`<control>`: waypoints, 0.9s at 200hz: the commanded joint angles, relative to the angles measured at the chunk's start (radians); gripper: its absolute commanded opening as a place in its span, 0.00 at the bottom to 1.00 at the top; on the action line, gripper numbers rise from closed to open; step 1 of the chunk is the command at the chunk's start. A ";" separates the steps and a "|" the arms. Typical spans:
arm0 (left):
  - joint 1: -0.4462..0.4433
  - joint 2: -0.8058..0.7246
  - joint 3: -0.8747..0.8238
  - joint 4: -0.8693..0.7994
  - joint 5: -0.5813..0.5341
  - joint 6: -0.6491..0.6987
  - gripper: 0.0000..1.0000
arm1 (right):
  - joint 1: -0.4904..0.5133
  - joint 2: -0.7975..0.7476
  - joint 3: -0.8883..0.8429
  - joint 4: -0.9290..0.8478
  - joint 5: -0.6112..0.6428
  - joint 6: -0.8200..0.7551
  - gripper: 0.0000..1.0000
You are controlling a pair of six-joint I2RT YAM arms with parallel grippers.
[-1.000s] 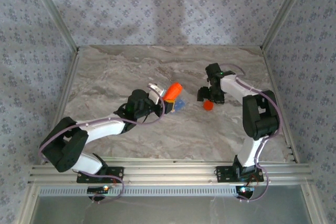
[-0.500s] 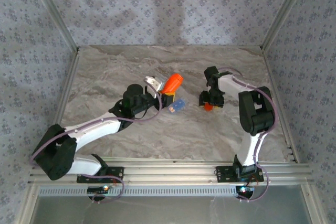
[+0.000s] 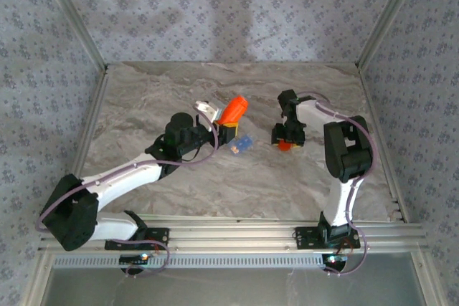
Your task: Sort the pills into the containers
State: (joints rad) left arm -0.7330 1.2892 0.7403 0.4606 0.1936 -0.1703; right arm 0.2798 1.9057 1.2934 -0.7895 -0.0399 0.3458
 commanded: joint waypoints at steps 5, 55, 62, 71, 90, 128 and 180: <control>0.007 -0.043 0.031 0.007 -0.008 -0.014 0.00 | 0.002 0.019 0.039 -0.042 0.015 -0.023 0.64; 0.007 -0.044 0.033 0.000 -0.012 -0.012 0.00 | 0.002 0.048 0.048 -0.059 -0.001 -0.037 0.63; 0.006 -0.042 0.032 0.001 -0.016 -0.015 0.00 | 0.004 0.051 0.046 -0.060 -0.004 -0.039 0.63; 0.007 -0.040 0.034 0.004 -0.022 -0.019 0.00 | 0.003 0.052 0.048 -0.065 -0.004 -0.041 0.63; 0.008 -0.030 0.042 0.007 -0.025 -0.023 0.00 | 0.002 0.050 0.050 -0.078 -0.002 -0.049 0.63; 0.009 0.003 0.062 0.025 -0.015 -0.023 0.00 | -0.003 0.051 0.072 -0.102 -0.015 -0.062 0.49; 0.033 0.040 0.071 0.070 0.013 -0.031 0.00 | -0.010 0.020 0.126 -0.142 -0.068 -0.043 0.43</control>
State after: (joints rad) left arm -0.7174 1.3128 0.7715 0.4530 0.1841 -0.1852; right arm 0.2790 1.9450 1.3659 -0.8730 -0.0624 0.2947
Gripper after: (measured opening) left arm 0.531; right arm 0.494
